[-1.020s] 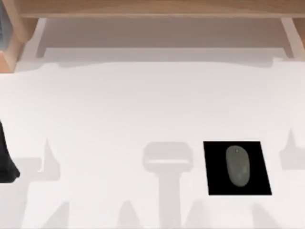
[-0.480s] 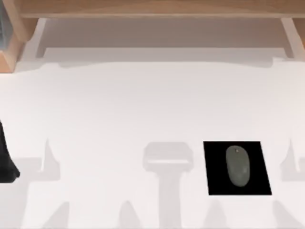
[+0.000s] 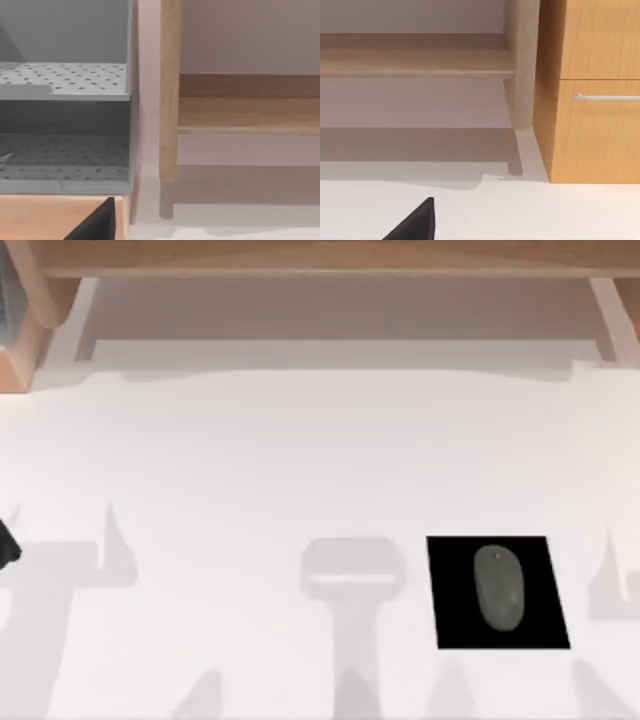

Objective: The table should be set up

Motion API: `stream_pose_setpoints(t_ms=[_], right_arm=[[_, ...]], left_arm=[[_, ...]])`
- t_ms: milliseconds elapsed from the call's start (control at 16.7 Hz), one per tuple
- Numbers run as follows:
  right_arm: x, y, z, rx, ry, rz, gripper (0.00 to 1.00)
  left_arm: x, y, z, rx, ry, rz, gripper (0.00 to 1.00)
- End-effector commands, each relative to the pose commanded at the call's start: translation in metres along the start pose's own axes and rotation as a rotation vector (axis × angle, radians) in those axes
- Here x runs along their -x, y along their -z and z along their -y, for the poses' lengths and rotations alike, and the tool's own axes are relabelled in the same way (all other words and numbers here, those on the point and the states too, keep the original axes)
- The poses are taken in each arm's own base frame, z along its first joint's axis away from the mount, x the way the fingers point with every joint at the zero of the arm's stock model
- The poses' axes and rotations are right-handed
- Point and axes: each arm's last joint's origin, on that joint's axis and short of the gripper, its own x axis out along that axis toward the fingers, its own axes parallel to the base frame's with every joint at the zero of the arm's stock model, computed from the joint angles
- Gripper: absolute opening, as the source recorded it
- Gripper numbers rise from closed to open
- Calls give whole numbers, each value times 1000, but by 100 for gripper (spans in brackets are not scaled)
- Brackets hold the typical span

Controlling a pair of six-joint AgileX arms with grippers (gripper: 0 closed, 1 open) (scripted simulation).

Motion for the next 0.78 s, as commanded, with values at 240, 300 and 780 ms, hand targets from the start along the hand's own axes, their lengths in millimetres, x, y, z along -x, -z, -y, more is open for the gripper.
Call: stream_pose_setpoints(t_ms=[240, 300, 780], right_arm=[[0, 0, 0, 0, 0, 0, 100], [0, 0, 0, 0, 0, 0, 100], [0, 0, 0, 0, 0, 0, 100]], left_arm=[[-26, -91, 8, 16, 13, 53, 100], [-37, -116, 12, 21, 15, 69, 100], [-181, -224, 68, 30, 16, 55, 100]])
